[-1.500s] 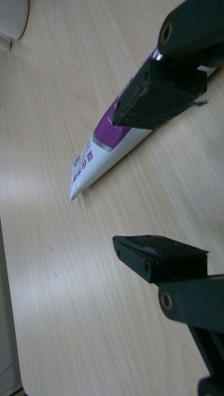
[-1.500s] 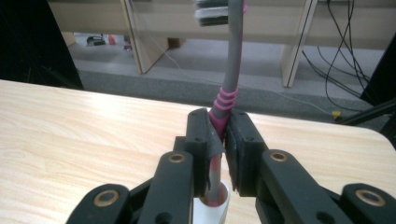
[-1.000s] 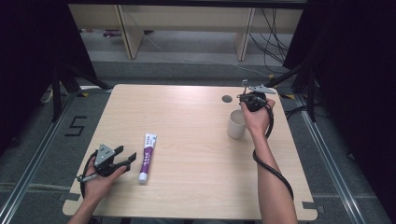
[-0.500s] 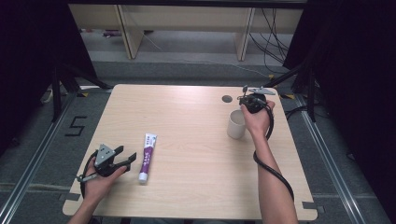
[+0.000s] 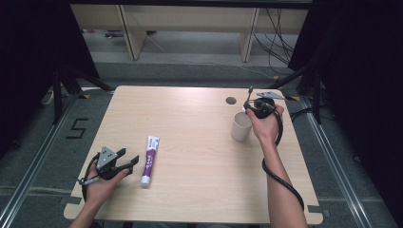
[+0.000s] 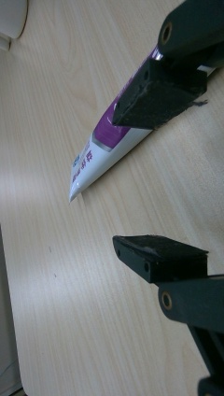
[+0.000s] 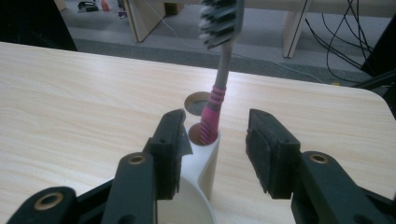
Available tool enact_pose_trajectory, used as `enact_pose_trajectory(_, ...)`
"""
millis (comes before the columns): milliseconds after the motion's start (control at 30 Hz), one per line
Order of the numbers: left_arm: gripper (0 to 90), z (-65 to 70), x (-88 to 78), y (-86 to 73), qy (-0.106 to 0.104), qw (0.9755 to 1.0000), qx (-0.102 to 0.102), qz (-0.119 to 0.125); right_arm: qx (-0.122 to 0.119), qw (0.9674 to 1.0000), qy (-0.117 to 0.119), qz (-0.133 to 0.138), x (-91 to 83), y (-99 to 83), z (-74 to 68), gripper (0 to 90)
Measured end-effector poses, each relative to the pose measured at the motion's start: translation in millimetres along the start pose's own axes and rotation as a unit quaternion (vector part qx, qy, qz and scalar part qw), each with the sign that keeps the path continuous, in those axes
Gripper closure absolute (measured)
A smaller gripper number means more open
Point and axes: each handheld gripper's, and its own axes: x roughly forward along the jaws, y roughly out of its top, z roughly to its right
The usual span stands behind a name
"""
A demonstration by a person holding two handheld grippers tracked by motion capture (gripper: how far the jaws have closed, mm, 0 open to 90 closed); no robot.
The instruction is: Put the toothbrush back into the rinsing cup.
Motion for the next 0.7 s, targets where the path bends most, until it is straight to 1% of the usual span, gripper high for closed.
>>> enact_pose_trajectory(33, 35.2, 0.1, 0.0, 0.0, 0.000, 1.0000, 0.000, 0.000, 0.011, 0.9999, -0.001, -0.005, -3.4, -0.7, -1.7, 55.8)
enact_pose_trajectory(100, 35.2, 0.2, 0.6, -0.1, -0.001, 1.0000, 0.001, 0.001, -0.001, 1.0000, 0.001, -0.008, -7.8, -1.2, 1.3, 54.8)
enact_pose_trajectory(167, 35.2, 0.1, 0.0, 0.1, 0.001, 1.0000, 0.001, -0.001, 0.005, 0.9999, -0.001, -0.013, -13.1, -2.2, 0.3, 54.3)
enact_pose_trajectory(200, 35.2, -0.1, 0.1, 0.0, 0.000, 1.0000, 0.000, -0.001, 0.012, 0.9998, -0.002, -0.015, -15.6, -3.2, -1.2, 53.8)
enact_pose_trajectory(233, 35.1, -0.3, 0.1, 0.0, -0.001, 1.0000, -0.002, 0.000, 0.006, 0.9998, 0.000, -0.019, -18.2, -3.5, -0.6, 53.4)
enact_pose_trajectory(267, 35.0, -0.6, 0.0, 0.1, -0.001, 1.0000, -0.003, -0.001, -0.004, 0.9998, 0.002, -0.018, -19.9, -4.2, 0.9, 53.2)
enact_pose_trajectory(300, 35.0, -0.8, 0.0, 0.0, 0.000, 1.0000, -0.003, -0.001, 0.004, 0.9998, -0.001, -0.018, -22.8, -5.2, -0.9, 52.9)
enact_pose_trajectory(367, 35.0, -0.6, 0.1, 0.1, -0.001, 1.0000, -0.002, -0.002, 0.008, 0.9997, 0.002, -0.021, -29.0, -6.4, -2.1, 52.1)
enact_pose_trajectory(400, 35.0, -0.4, 0.4, 0.1, -0.002, 1.0000, -0.002, -0.002, 0.005, 0.9998, 0.000, -0.020, -31.8, -7.0, -2.0, 51.6)
enact_pose_trajectory(467, 35.0, -0.5, 0.6, 0.1, -0.003, 1.0000, -0.003, -0.002, -0.005, 0.9998, 0.005, -0.018, -37.4, -8.6, -0.7, 51.3)
enact_pose_trajectory(500, 34.9, -0.7, 0.4, 0.3, -0.002, 1.0000, -0.005, -0.003, -0.001, 0.9998, 0.006, -0.019, -40.8, -10.1, -1.5, 51.2)
enact_pose_trajectory(533, 34.8, -1.1, 0.4, 0.3, -0.003, 1.0000, -0.007, -0.003, 0.015, 0.9996, 0.005, -0.024, -44.9, -11.9, -4.7, 50.9)
enact_pose_trajectory(567, 34.8, -1.7, 0.4, 0.3, -0.002, 1.0000, -0.008, -0.004, 0.002, 0.9998, 0.008, -0.020, -46.6, -13.7, -2.9, 50.9)
enact_pose_trajectory(600, 34.8, -2.0, 0.4, 0.3, -0.003, 0.9999, -0.011, -0.004, 0.014, 0.9996, 0.007, -0.025, -50.4, -15.6, -5.0, 50.9)
enact_pose_trajectory(633, 34.8, -2.1, 0.3, 0.3, -0.002, 0.9999, -0.012, -0.004, -0.007, 0.9996, 0.013, -0.023, -52.4, -17.2, -1.2, 50.9)
enact_pose_trajectory(700, 35.0, -1.8, 0.3, 0.2, -0.002, 0.9999, -0.013, -0.005, -0.003, 0.9996, 0.016, -0.024, -57.9, -21.5, -2.3, 51.0)
